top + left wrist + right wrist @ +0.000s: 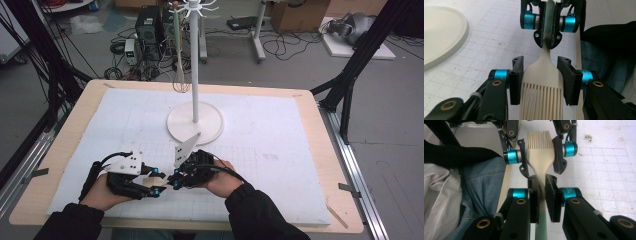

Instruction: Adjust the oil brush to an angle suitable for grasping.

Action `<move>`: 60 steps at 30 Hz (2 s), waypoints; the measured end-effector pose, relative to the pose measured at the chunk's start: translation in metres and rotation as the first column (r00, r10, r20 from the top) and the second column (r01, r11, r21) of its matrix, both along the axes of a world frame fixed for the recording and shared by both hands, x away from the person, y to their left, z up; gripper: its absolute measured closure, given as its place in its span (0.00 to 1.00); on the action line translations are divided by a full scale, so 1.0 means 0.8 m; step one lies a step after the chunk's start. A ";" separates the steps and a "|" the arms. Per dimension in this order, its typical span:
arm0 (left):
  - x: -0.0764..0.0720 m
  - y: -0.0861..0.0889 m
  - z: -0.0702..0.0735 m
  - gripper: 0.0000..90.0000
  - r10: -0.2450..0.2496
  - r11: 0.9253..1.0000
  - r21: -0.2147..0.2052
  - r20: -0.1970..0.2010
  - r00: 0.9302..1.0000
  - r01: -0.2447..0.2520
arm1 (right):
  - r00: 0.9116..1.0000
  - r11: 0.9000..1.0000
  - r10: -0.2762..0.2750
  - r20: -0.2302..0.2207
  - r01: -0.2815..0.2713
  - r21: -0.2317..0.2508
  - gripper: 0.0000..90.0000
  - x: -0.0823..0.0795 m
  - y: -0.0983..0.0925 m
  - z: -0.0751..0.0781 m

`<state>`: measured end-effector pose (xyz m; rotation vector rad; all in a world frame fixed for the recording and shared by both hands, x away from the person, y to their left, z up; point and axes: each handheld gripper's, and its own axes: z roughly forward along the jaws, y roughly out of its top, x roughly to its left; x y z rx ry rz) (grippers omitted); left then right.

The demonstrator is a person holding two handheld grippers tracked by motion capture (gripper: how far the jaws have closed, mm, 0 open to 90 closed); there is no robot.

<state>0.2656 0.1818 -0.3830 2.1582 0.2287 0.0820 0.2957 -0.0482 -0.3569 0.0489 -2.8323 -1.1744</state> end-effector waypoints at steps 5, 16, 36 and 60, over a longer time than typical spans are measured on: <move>-0.001 0.000 0.001 0.65 -0.002 1.000 0.005 0.009 1.000 0.002 | 1.000 1.000 0.007 0.002 -0.007 -0.001 0.92 0.000 0.000 0.000; -0.002 0.001 0.002 0.66 -0.015 1.000 0.018 0.020 1.000 0.014 | 1.000 1.000 0.023 0.000 -0.023 -0.004 0.91 0.001 0.003 -0.004; -0.003 0.003 0.003 0.67 -0.006 1.000 0.018 0.026 1.000 0.005 | 1.000 1.000 0.019 0.000 -0.019 0.022 0.86 0.001 0.001 -0.006; -0.002 0.013 0.007 0.67 0.018 1.000 -0.017 0.026 1.000 -0.018 | 0.999 0.999 -0.024 -0.042 0.026 0.034 0.87 0.008 -0.031 -0.036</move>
